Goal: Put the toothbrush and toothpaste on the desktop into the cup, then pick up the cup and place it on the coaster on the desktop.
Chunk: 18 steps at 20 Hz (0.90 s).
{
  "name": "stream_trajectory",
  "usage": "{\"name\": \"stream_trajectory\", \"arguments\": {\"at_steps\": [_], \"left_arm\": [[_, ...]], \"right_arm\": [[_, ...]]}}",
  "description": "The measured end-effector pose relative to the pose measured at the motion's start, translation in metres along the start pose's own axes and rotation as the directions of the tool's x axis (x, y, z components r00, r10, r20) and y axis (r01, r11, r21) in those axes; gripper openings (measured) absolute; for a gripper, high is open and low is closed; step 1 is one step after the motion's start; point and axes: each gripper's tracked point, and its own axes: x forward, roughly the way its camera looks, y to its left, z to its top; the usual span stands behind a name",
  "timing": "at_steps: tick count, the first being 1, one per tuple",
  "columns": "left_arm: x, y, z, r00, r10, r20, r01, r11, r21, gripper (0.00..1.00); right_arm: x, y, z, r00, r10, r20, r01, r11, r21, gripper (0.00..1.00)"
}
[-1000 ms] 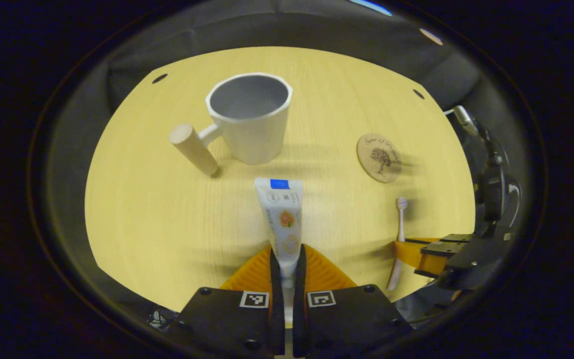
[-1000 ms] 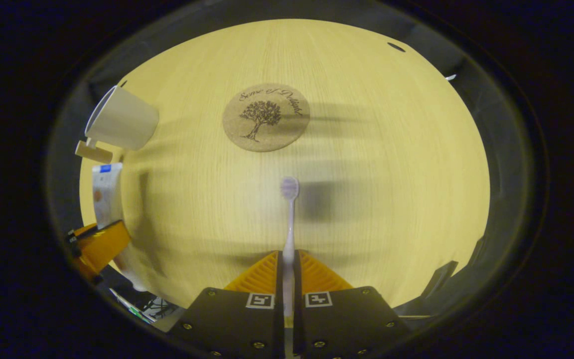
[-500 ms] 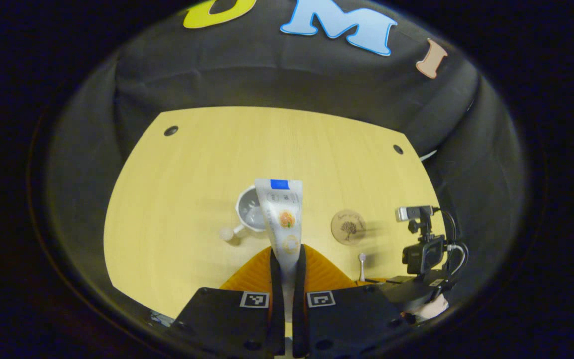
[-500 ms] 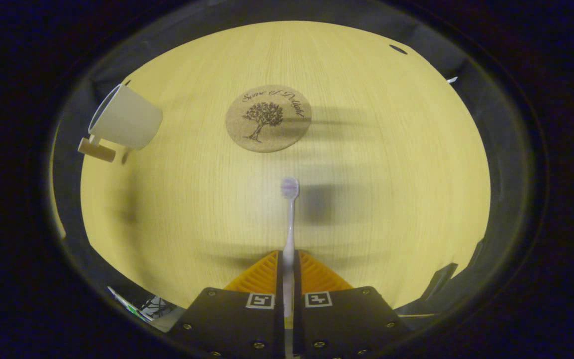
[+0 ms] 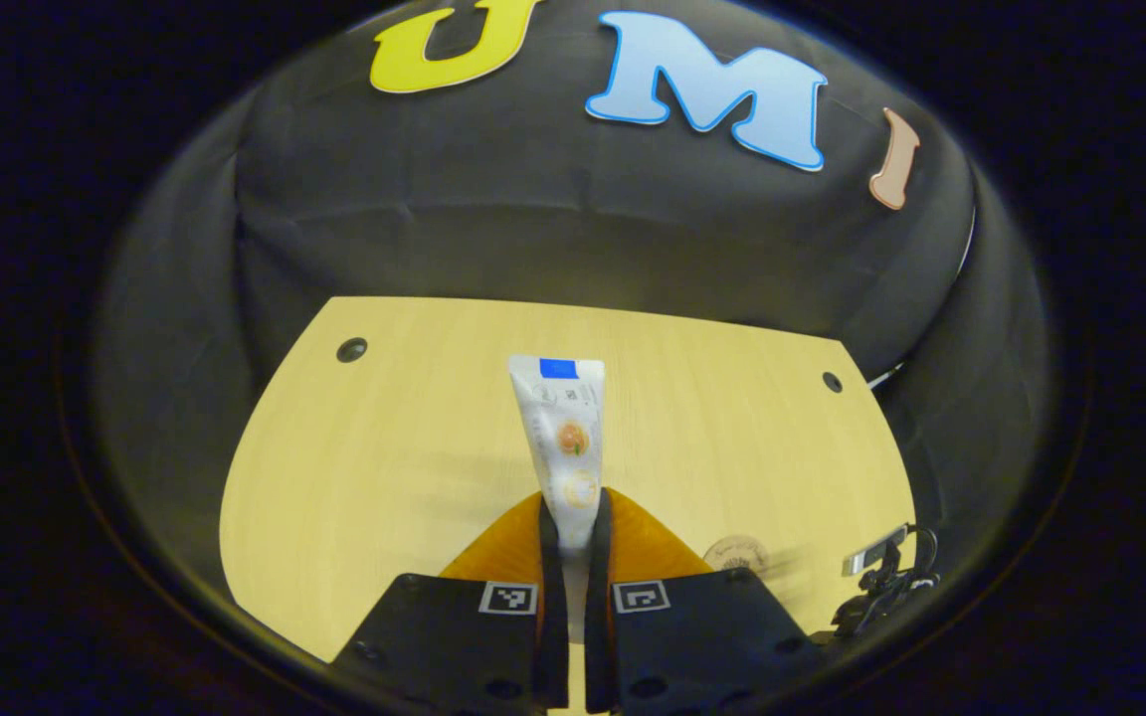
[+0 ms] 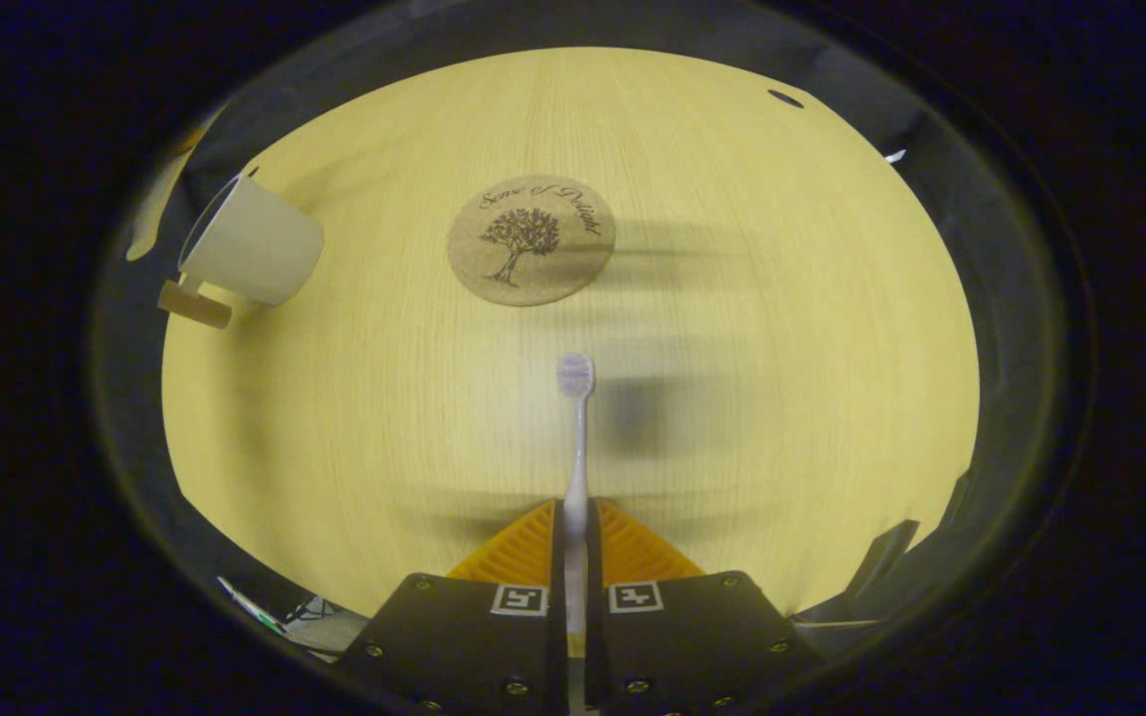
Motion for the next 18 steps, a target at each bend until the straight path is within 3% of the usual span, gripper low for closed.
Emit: {"name": "stream_trajectory", "arguments": {"at_steps": [11,15,18], "left_arm": [[0.048,0.012,-0.020,0.988,0.040,0.149,-0.046,0.998,0.036,0.14],[0.049,0.015,-0.026,0.978,0.054,0.202,-0.078,0.991,0.109,0.13],[0.047,0.006,-0.039,0.982,0.024,0.188,-0.048,0.991,0.124,0.17]], "right_arm": [[0.000,-0.001,-0.002,1.000,-0.005,0.026,0.004,1.000,0.010,0.08],[0.000,0.000,0.000,0.999,-0.005,0.032,0.005,1.000,0.011,0.08],[0.001,-0.001,0.000,0.999,-0.006,0.042,0.006,1.000,0.014,0.08]]}}
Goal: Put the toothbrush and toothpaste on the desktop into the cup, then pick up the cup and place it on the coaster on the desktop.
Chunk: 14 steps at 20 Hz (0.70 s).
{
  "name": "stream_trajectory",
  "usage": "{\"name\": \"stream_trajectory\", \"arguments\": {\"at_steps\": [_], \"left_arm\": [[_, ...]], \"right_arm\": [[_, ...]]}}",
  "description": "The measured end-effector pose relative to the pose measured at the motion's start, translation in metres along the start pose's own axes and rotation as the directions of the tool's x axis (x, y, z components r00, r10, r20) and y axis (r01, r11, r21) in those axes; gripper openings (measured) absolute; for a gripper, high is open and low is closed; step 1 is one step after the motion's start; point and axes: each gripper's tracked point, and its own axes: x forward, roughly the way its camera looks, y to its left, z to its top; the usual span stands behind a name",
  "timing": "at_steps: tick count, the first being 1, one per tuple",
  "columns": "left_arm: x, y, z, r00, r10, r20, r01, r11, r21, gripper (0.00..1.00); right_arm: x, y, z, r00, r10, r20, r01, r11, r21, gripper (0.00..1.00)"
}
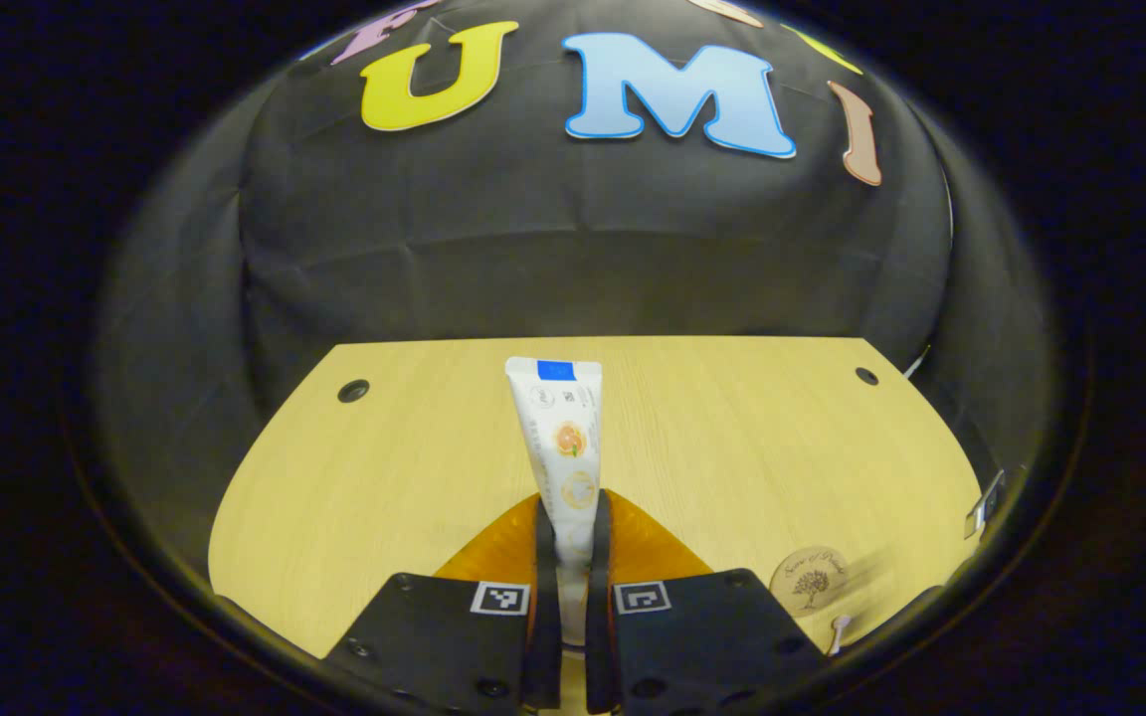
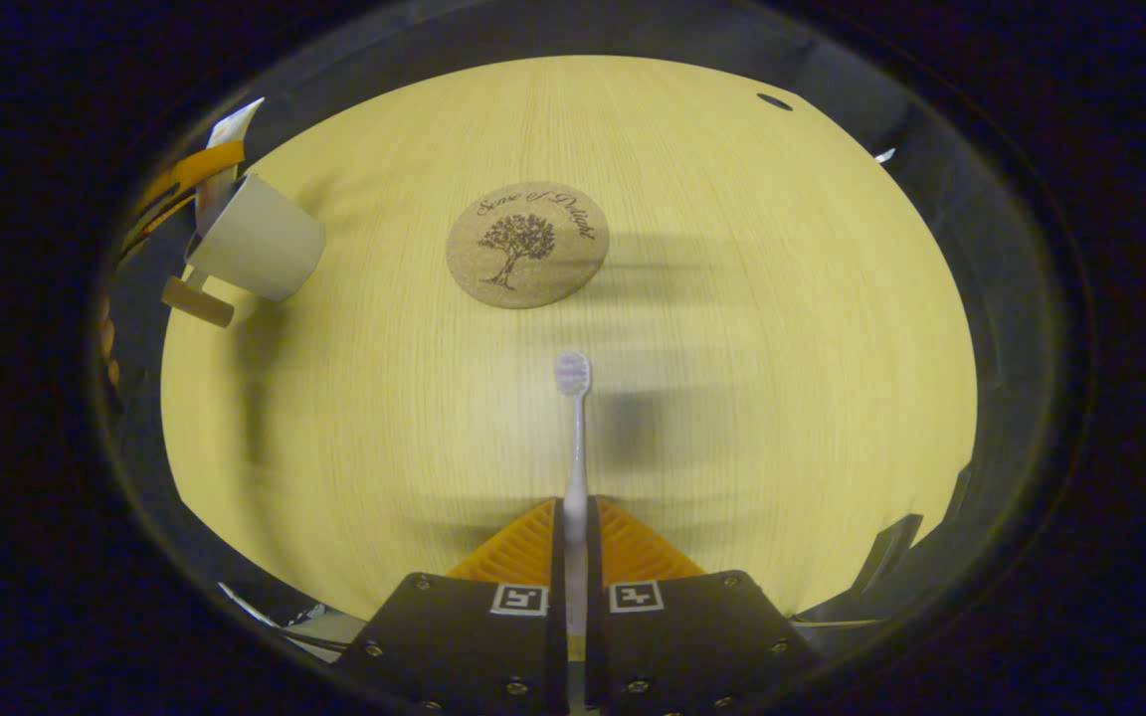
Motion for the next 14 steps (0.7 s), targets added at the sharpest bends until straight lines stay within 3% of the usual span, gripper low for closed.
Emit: {"name": "stream_trajectory", "arguments": {"at_steps": [2,3,4,7,8,9,10,11,14], "left_arm": [[-0.003,-0.006,-0.001,1.000,-0.029,0.007,0.029,0.999,-0.022,0.25],[-0.004,-0.005,0.001,1.000,-0.028,0.011,0.029,0.999,-0.027,0.35],[-0.008,-0.005,0.003,0.999,-0.029,0.025,0.030,0.999,-0.025,0.31],[-0.023,-0.004,0.017,0.998,-0.026,0.063,0.026,1.000,0.007,0.39],[-0.030,-0.006,0.019,0.997,-0.034,0.070,0.033,0.999,0.015,0.48],[-0.036,-0.008,0.022,0.996,-0.040,0.076,0.039,0.999,0.020,0.48],[-0.043,-0.008,0.023,0.995,-0.045,0.084,0.044,0.999,0.021,0.39],[-0.050,-0.009,0.024,0.995,-0.050,0.090,0.049,0.999,0.019,0.43],[-0.076,-0.004,0.023,0.992,-0.063,0.105,0.064,0.998,0.001,0.39]], "right_arm": [[0.000,0.000,0.000,1.000,-0.001,0.011,0.001,1.000,-0.002,0.08],[0.000,0.000,-0.001,1.000,-0.003,0.017,0.003,1.000,-0.002,0.08],[0.000,0.000,-0.001,1.000,-0.005,0.023,0.005,1.000,-0.001,0.08],[0.000,0.000,-0.001,0.999,-0.012,0.047,0.012,1.000,0.007,0.08],[-0.001,0.000,-0.001,0.998,-0.014,0.055,0.013,1.000,0.012,0.08],[0.000,0.000,0.000,0.998,-0.015,0.066,0.014,1.000,0.017,0.08],[-0.001,0.001,0.000,0.997,-0.013,0.076,0.011,1.000,0.024,0.08],[-0.001,0.001,0.001,0.996,-0.008,0.086,0.005,1.000,0.031,0.08],[-0.014,0.011,0.020,0.989,0.027,0.147,-0.037,0.997,0.064,0.08]]}}
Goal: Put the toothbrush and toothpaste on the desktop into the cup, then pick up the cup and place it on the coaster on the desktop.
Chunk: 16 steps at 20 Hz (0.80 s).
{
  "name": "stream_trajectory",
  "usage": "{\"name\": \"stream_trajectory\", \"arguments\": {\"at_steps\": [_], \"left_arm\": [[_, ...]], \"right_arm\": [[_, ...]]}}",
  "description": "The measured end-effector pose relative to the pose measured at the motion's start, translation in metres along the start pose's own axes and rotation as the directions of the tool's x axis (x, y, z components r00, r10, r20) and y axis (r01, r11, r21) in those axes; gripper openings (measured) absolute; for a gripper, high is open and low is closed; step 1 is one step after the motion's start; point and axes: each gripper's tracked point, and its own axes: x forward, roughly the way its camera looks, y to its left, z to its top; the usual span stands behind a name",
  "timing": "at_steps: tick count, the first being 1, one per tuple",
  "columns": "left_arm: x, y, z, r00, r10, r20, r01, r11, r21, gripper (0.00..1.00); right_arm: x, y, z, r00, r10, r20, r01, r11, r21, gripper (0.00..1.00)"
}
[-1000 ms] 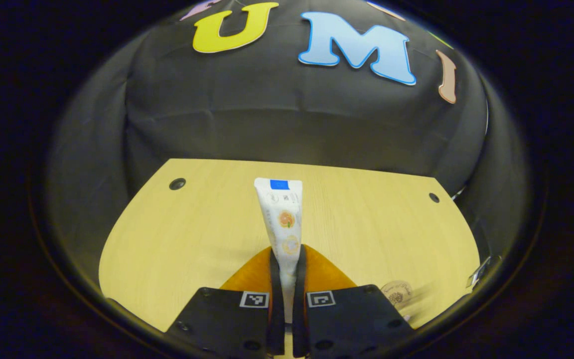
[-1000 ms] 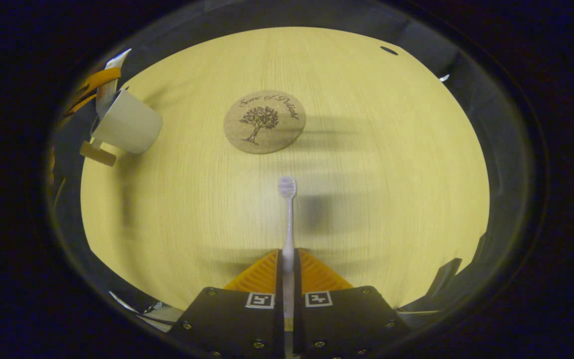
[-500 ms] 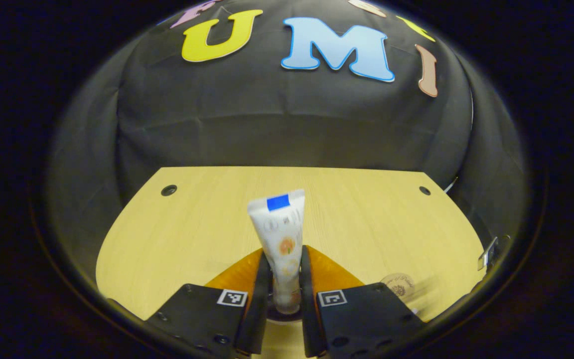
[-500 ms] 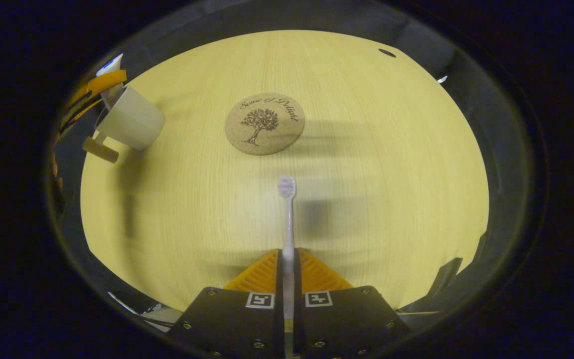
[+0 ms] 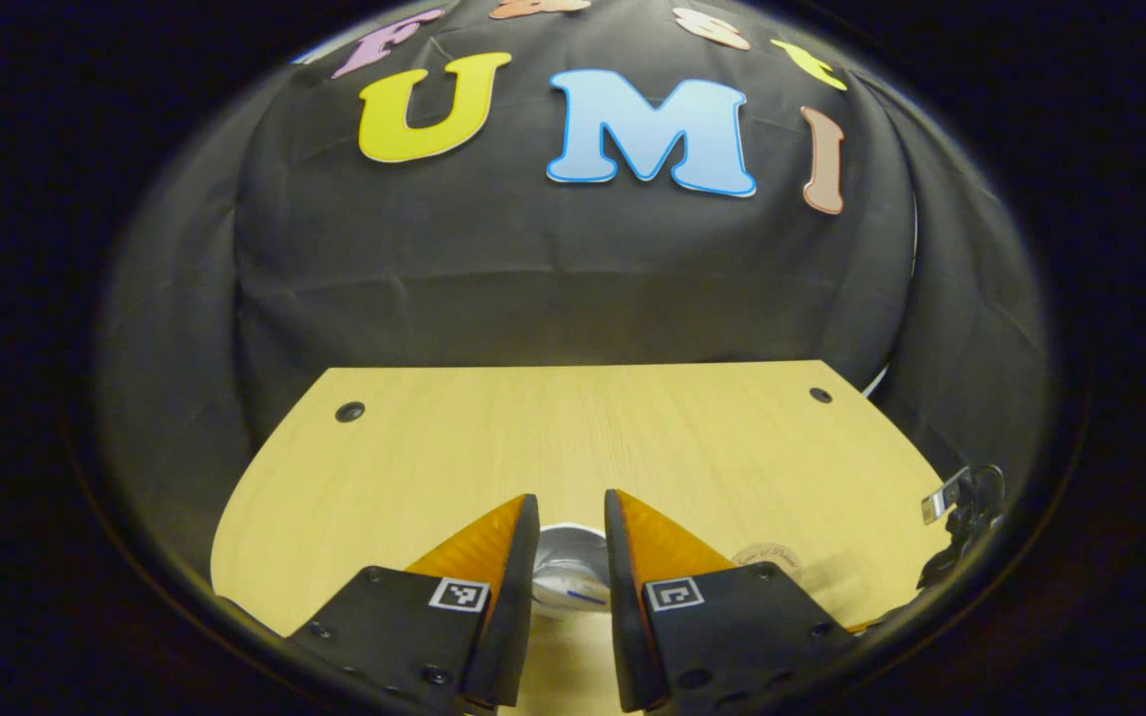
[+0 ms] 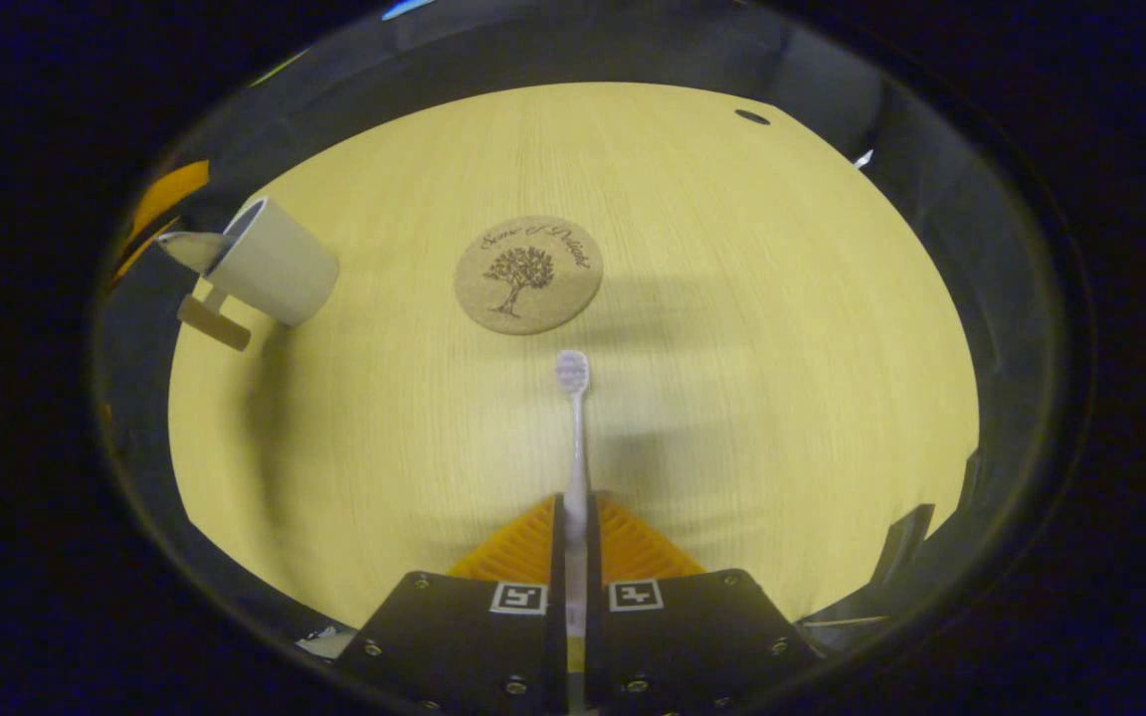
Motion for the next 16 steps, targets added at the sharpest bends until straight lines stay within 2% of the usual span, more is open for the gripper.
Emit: {"name": "stream_trajectory", "arguments": {"at_steps": [1,2,4,5,7,8,9,12,16], "left_arm": [[-0.009,0.003,0.000,1.000,-0.002,0.005,0.002,1.000,-0.012,0.39],[-0.016,0.008,-0.001,1.000,0.002,0.006,-0.002,1.000,-0.026,0.43],[-0.031,0.022,-0.005,1.000,0.013,0.003,-0.013,0.999,-0.051,0.43],[-0.038,0.032,-0.007,1.000,0.028,0.003,-0.027,0.998,-0.056,0.39],[-0.052,0.054,-0.012,0.998,0.055,-0.001,-0.055,0.997,-0.062,0.38],[-0.061,0.067,-0.015,0.997,0.072,-0.004,-0.073,0.995,-0.067,0.38],[-0.069,0.079,-0.017,0.996,0.089,-0.005,-0.089,0.993,-0.074,0.47],[-0.096,0.127,-0.023,0.987,0.158,-0.009,-0.158,0.983,-0.091,0.47],[-0.134,0.188,-0.040,0.962,0.271,-0.029,-0.272,0.956,-0.110,0.48]], "right_arm": [[-0.005,0.006,0.012,0.999,0.016,0.030,-0.017,1.000,0.009,0.08],[-0.012,0.013,0.026,0.998,0.030,0.063,-0.031,0.999,0.013,0.08],[-0.027,0.030,0.058,0.989,0.066,0.131,-0.069,0.997,0.019,0.08],[-0.034,0.040,0.074,0.983,0.087,0.165,-0.091,0.996,0.018,0.08],[-0.049,0.063,0.109,0.964,0.127,0.233,-0.134,0.991,0.011,0.08],[-0.057,0.075,0.127,0.951,0.149,0.271,-0.156,0.988,0.004,0.08],[-0.064,0.086,0.146,0.936,0.167,0.310,-0.174,0.985,-0.004,0.08],[-0.088,0.119,0.202,0.884,0.215,0.414,-0.221,0.975,-0.033,0.08],[-0.124,0.179,0.268,0.810,0.283,0.514,-0.285,0.955,-0.078,0.08]]}}
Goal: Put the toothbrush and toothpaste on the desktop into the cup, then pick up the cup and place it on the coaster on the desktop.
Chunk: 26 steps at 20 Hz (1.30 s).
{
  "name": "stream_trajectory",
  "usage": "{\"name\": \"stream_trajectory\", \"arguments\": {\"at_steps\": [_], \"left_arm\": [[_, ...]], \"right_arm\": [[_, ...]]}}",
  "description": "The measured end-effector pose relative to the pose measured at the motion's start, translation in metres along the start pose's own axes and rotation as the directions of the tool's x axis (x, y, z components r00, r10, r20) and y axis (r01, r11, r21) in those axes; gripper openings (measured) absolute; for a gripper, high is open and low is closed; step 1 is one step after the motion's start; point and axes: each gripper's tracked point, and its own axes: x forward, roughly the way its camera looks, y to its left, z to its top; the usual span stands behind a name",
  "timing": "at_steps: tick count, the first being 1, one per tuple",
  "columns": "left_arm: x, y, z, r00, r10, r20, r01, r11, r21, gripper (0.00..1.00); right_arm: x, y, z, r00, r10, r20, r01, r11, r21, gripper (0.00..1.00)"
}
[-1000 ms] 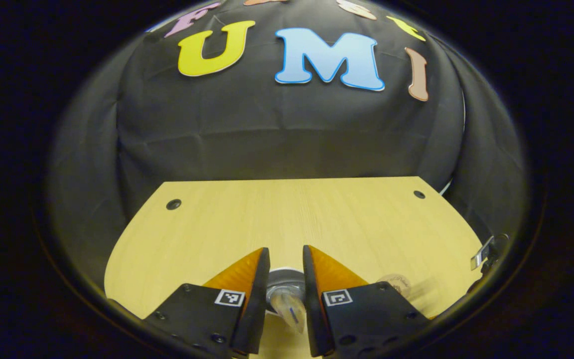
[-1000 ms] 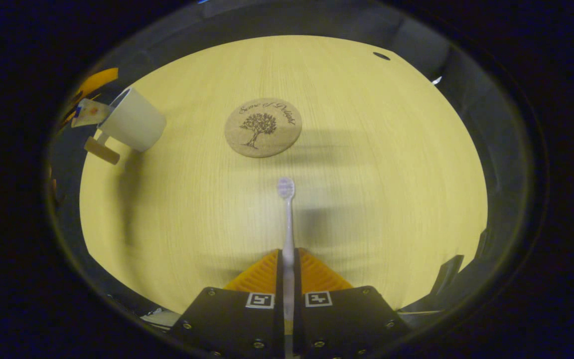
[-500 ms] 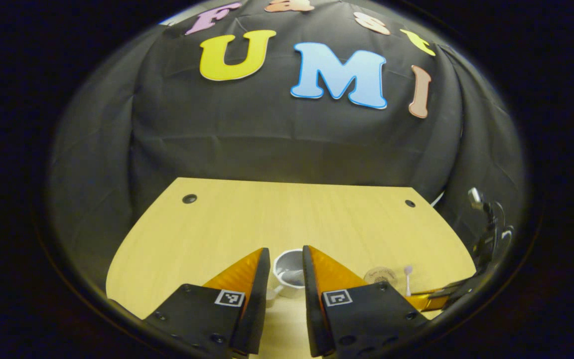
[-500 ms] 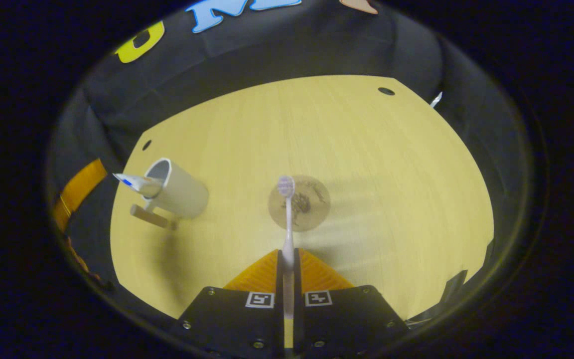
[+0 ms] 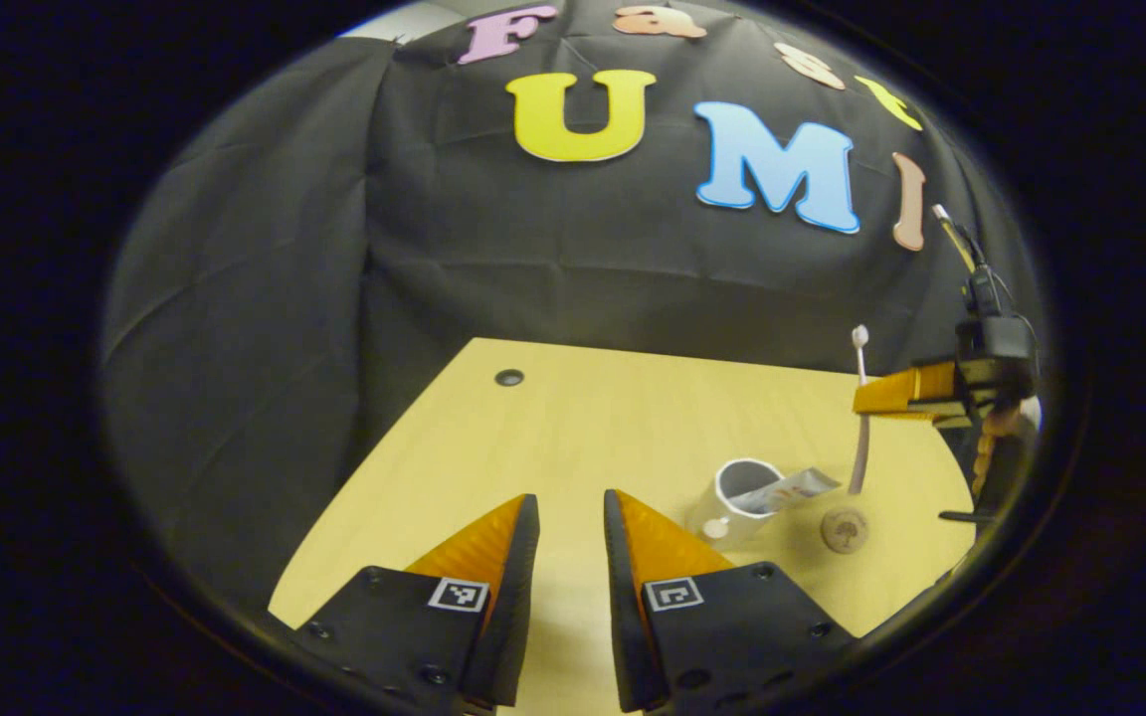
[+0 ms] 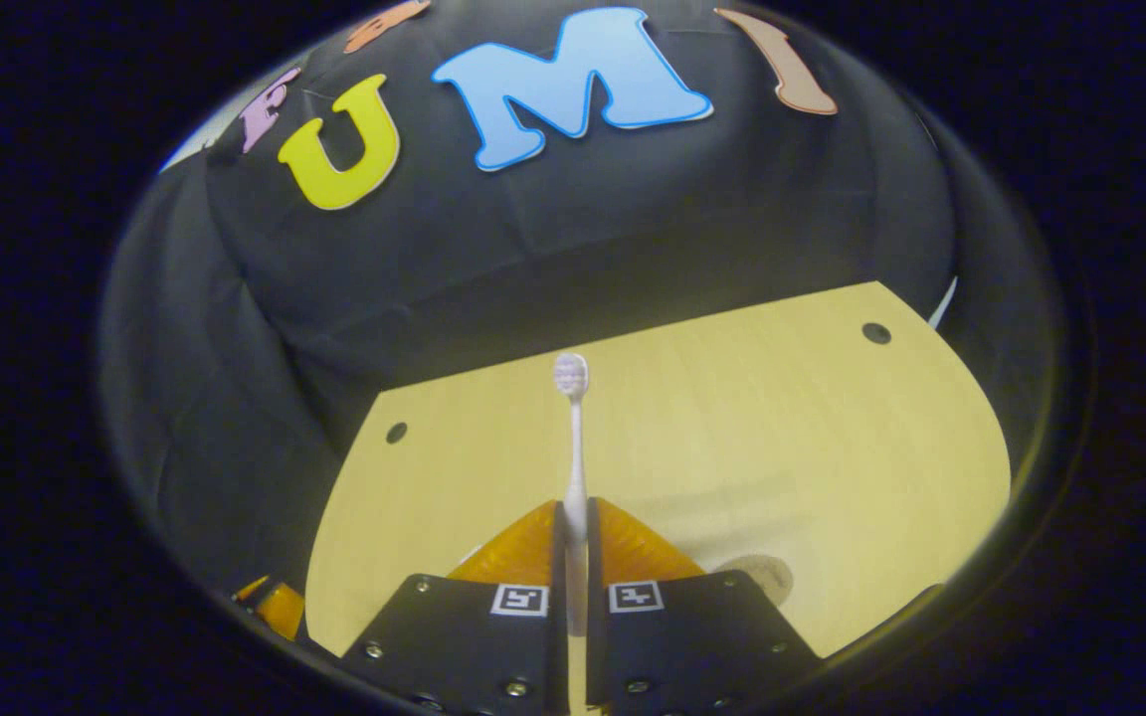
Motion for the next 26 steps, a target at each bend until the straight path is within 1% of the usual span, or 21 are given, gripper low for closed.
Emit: {"name": "stream_trajectory", "arguments": {"at_steps": [2,4,6,7,9,11,12,13,15,16,17,18,21,26], "left_arm": [[-0.014,0.032,-0.007,0.998,0.058,-0.006,-0.058,0.998,-0.010,0.48],[-0.029,0.057,-0.013,0.994,0.107,-0.013,-0.107,0.994,-0.025,0.48],[-0.041,0.078,-0.022,0.989,0.148,-0.028,-0.149,0.988,-0.047,0.48],[-0.042,0.088,-0.027,0.986,0.164,-0.036,-0.166,0.985,-0.058,0.43],[-0.040,0.105,-0.035,0.981,0.184,-0.055,-0.188,0.979,-0.078,0.43],[-0.041,0.107,-0.040,0.979,0.189,-0.072,-0.196,0.976,-0.092,0.43],[-0.039,0.109,-0.042,0.979,0.190,-0.076,-0.197,0.976,-0.094,0.47],[-0.037,0.109,-0.042,0.979,0.190,-0.077,-0.197,0.976,-0.092,0.39],[-0.037,0.109,-0.041,0.980,0.184,-0.075,-0.190,0.978,-0.085,0.39],[-0.034,0.109,-0.044,0.981,0.177,-0.076,-0.183,0.980,-0.081,0.43],[-0.033,0.107,-0.045,0.982,0.170,-0.080,-0.176,0.981,-0.079,0.39],[-0.032,0.104,-0.046,0.983,0.163,-0.085,-0.170,0.982,-0.078,0.39],[-0.027,0.091,-0.049,0.985,0.146,-0.094,-0.153,0.986,-0.073,0.39],[-0.035,0.092,-0.051,0.984,0.151,-0.094,-0.157,0.986,-0.061,0.39]], "right_arm": [[0.020,0.027,0.008,0.999,0.045,0.024,-0.045,0.999,-0.001,0.07],[0.035,0.044,0.000,0.997,0.075,0.018,-0.075,0.997,-0.013,0.07],[0.048,0.054,-0.014,0.997,0.077,0.000,-0.077,0.996,-0.034,0.07],[0.054,0.056,-0.017,0.998,0.068,-0.001,-0.068,0.997,-0.047,0.08],[0.058,0.063,-0.021,0.998,0.068,0.014,-0.067,0.995,-0.070,0.07],[0.063,0.066,-0.029,0.997,0.069,0.018,-0.067,0.993,-0.093,0.07],[0.065,0.069,-0.032,0.997,0.073,0.018,-0.071,0.993,-0.099,0.08],[0.065,0.068,-0.032,0.997,0.071,0.026,-0.068,0.992,-0.103,0.08],[0.058,0.069,-0.032,0.996,0.056,0.070,-0.047,0.993,-0.112,0.07],[0.055,0.069,-0.032,0.994,0.043,0.096,-0.031,0.991,-0.129,0.07],[0.053,0.069,-0.033,0.993,0.027,0.111,-0.010,0.988,-0.151,0.07],[0.053,0.070,-0.038,0.993,0.021,0.120,0.000,0.985,-0.172,0.08],[0.058,0.071,-0.049,0.993,0.025,0.114,-0.002,0.979,-0.202,0.08],[0.059,0.072,-0.066,0.991,0.015,0.135,0.015,0.976,-0.218,0.07]]}}
